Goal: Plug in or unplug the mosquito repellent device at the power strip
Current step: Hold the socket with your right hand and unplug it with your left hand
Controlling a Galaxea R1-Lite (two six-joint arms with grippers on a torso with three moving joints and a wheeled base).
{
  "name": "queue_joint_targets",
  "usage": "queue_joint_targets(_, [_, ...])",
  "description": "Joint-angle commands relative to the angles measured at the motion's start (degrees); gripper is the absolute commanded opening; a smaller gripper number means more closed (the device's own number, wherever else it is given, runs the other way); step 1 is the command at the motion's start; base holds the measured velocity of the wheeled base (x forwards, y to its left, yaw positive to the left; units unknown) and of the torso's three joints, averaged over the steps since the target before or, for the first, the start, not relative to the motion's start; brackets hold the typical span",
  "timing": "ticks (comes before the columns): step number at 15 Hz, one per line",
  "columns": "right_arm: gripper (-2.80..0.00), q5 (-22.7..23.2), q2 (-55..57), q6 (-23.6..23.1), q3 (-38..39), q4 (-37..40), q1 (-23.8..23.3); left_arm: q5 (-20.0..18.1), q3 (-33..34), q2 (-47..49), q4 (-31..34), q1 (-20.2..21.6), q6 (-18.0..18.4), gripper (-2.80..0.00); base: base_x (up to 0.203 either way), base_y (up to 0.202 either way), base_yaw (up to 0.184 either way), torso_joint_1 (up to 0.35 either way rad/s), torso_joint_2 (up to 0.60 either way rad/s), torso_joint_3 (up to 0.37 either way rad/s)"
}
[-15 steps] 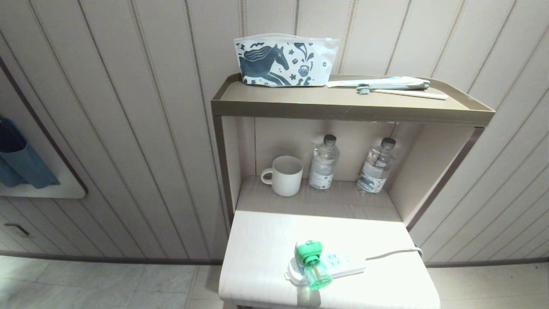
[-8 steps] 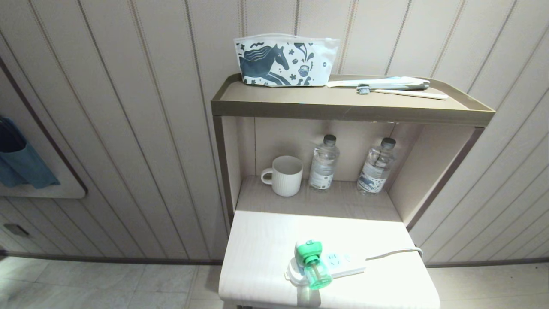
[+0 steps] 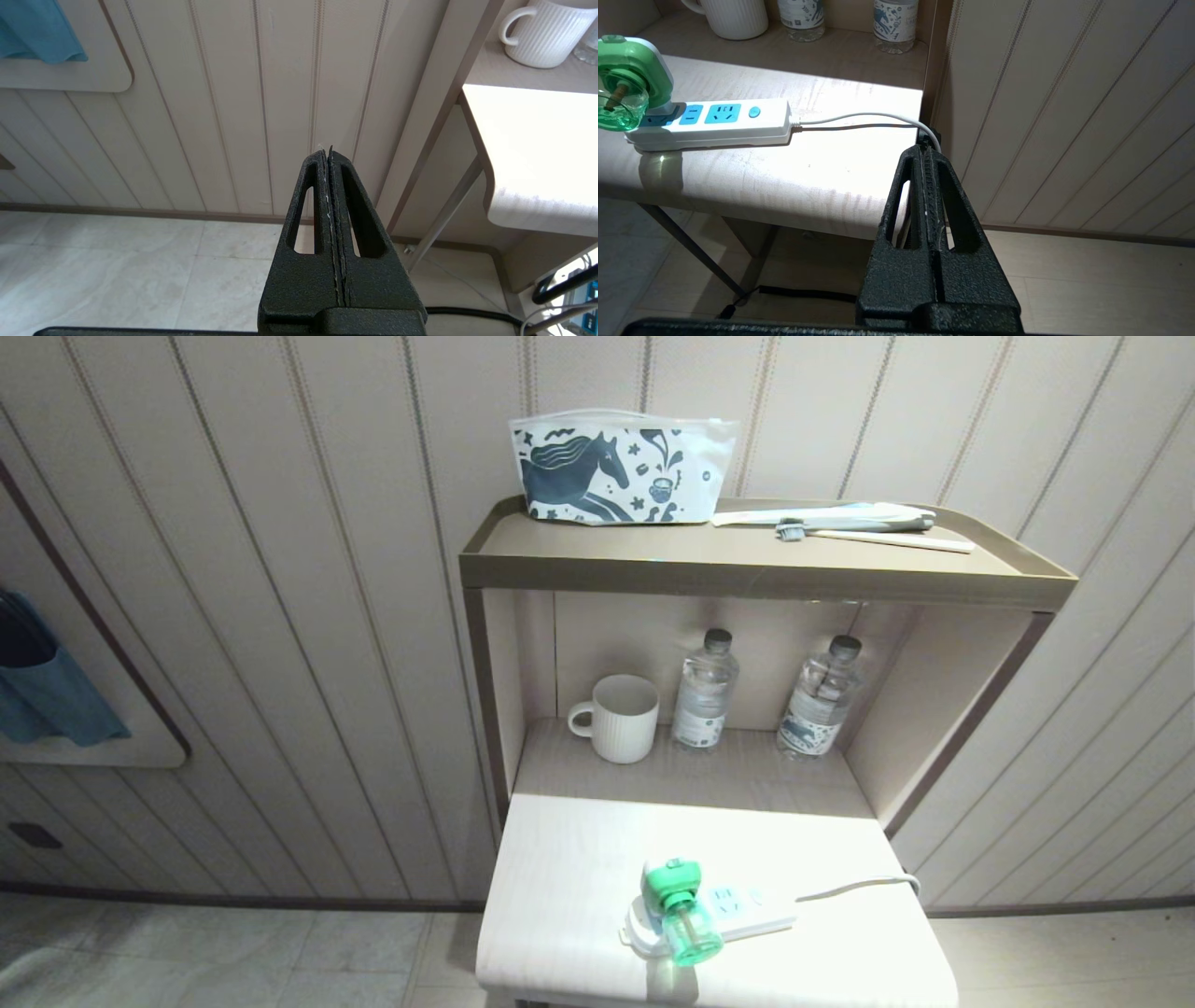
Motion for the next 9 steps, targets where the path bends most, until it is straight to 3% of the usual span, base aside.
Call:
queue_joint_targets(1, [-2.8, -0.1, 0.2, -0.4, 0.4, 0.2, 0.0, 0.0, 0.0, 0.1, 0.1, 0.0, 0.0, -2.8, 0.0, 0.0, 0.0, 0.0, 0.0, 0.0])
queue_joint_targets(9, [-2.8, -0.1, 0.2, -0.2, 0.4, 0.2, 0.0, 0.0, 0.0, 0.1, 0.1, 0.0, 0.0, -2.8, 0.0, 0.0, 0.0, 0.0, 0.0, 0.0])
